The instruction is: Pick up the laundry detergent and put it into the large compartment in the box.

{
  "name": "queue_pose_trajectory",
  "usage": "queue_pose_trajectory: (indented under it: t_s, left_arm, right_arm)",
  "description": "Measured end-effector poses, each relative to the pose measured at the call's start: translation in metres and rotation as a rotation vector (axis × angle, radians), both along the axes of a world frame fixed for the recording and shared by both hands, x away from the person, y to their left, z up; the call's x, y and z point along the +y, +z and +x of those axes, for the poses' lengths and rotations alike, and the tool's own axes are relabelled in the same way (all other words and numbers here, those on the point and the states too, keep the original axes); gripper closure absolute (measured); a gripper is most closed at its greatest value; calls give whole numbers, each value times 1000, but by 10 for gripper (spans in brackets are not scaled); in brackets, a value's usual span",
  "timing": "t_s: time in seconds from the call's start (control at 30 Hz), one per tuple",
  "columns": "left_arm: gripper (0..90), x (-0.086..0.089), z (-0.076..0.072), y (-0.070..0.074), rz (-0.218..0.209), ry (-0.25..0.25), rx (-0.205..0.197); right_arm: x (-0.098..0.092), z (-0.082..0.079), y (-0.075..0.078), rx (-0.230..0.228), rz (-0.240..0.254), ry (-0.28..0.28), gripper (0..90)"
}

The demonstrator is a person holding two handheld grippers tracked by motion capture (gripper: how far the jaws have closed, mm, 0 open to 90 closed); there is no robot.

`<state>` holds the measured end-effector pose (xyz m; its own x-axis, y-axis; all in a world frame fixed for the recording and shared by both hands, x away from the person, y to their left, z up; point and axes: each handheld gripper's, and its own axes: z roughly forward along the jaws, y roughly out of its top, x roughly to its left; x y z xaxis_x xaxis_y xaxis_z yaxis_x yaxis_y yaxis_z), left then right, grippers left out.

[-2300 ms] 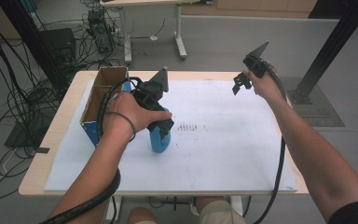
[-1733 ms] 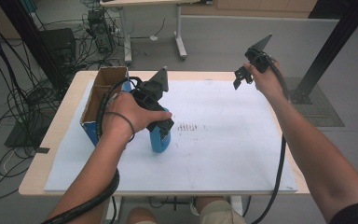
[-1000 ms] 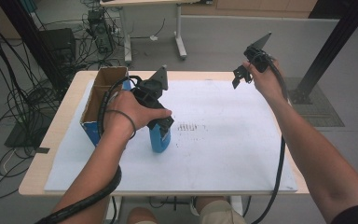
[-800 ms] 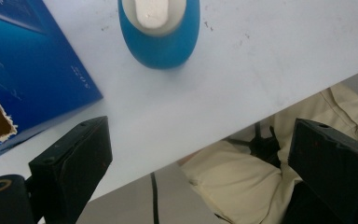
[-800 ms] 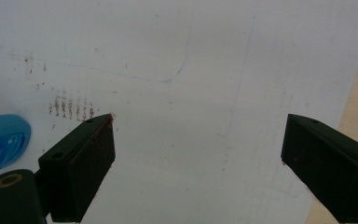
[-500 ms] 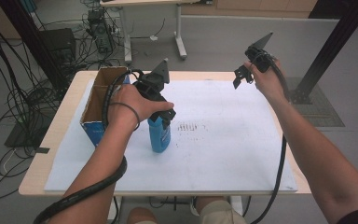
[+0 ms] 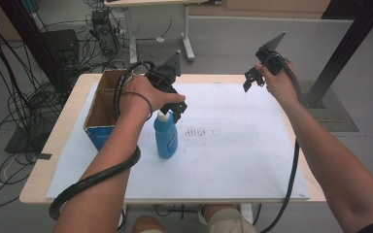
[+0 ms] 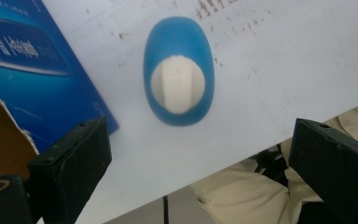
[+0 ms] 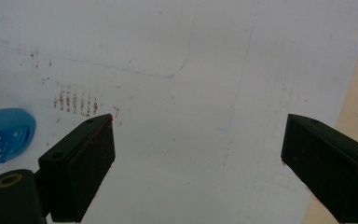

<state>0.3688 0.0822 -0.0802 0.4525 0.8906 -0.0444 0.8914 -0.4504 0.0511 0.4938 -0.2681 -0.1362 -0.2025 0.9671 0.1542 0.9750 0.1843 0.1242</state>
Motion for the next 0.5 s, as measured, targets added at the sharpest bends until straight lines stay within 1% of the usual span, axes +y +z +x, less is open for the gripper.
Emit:
queue_pose_trajectory:
  t_s: [0.23,0.33,0.5]
  left_arm:
    - [60,-1,10,-2,12,5,3]
    - [60,-1,14,-3,8,1,-4]
    - [61,-6,17,-1,19,-13,-15]
  right_arm:
    - [-7,-3,2,-1,4,-8,97]
    - [-9,-4,3,-1,6,-10,96]
    - [-9,-5,5,-2,3,-7,96]
